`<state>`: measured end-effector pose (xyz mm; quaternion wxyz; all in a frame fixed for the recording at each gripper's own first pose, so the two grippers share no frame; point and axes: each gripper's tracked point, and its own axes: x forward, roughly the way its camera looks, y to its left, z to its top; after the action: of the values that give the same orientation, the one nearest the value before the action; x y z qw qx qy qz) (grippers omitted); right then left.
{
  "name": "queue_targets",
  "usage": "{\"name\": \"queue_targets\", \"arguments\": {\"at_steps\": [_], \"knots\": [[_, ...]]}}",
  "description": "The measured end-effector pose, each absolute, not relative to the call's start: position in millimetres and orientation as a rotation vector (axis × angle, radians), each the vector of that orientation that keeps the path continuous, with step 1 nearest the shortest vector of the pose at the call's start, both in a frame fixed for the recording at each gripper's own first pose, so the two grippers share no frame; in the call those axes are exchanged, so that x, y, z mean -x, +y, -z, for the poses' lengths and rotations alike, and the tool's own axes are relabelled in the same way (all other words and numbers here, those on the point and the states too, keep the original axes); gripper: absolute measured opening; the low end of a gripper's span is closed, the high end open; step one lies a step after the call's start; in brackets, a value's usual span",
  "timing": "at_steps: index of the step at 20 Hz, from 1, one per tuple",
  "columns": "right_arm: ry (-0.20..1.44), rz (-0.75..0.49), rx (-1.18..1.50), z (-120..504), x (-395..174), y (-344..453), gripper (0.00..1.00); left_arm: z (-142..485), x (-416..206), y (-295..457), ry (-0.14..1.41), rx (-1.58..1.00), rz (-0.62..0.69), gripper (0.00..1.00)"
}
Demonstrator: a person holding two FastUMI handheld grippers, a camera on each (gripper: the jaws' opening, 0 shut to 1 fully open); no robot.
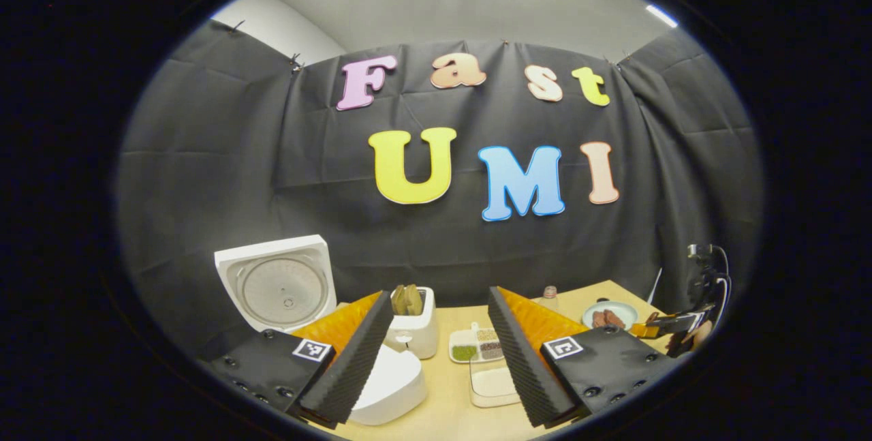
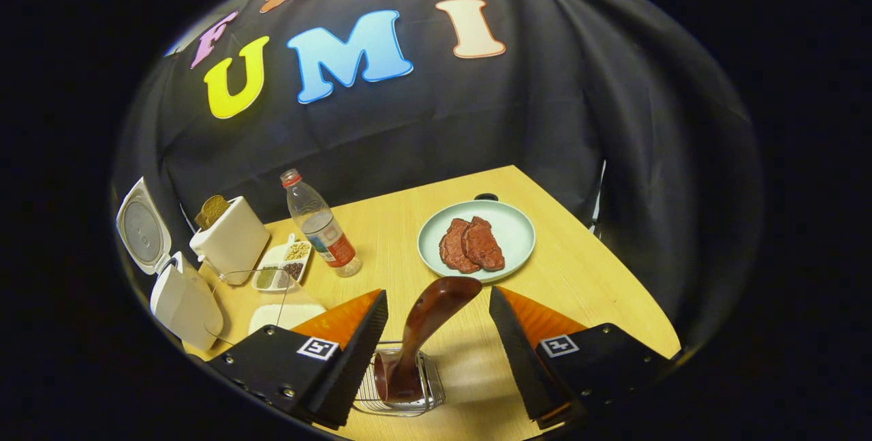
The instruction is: Close the left gripper, press the button to open the rice cooker; take a wooden spoon from the chopstick holder with the right hand, scoop a spoonful of rice and pour it into the rice cooker, then put the wooden spoon back into the chopstick holder.
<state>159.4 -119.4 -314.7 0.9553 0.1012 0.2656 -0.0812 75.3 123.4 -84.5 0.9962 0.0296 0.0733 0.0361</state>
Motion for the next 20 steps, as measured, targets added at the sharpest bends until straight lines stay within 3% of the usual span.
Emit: {"name": "queue_targets", "arguments": {"at_steps": [3,5,6,7,8,11,20], "knots": [[0.559,0.158,-0.246,320,-166,-120,0.81,81,-75,127,0.139,-0.066,-0.089,0.96],[0.547,0.127,-0.284,319,-170,-115,0.60,79,-75,127,0.132,-0.064,-0.093,0.97],[0.544,0.117,-0.290,317,-168,-112,0.55,80,-75,127,0.132,-0.064,-0.093,0.96],[0.537,0.083,-0.310,314,-169,-106,0.35,80,-76,127,0.132,-0.065,-0.091,0.96],[0.525,0.074,-0.320,311,-167,-101,0.35,83,-77,127,0.139,-0.067,-0.090,0.96],[0.514,0.093,-0.371,309,-163,-96,0.10,87,-75,122,0.148,-0.072,-0.079,0.96],[0.409,0.053,-0.359,232,-140,-83,0.10,76,-68,111,0.106,-0.044,-0.025,0.96]]}}
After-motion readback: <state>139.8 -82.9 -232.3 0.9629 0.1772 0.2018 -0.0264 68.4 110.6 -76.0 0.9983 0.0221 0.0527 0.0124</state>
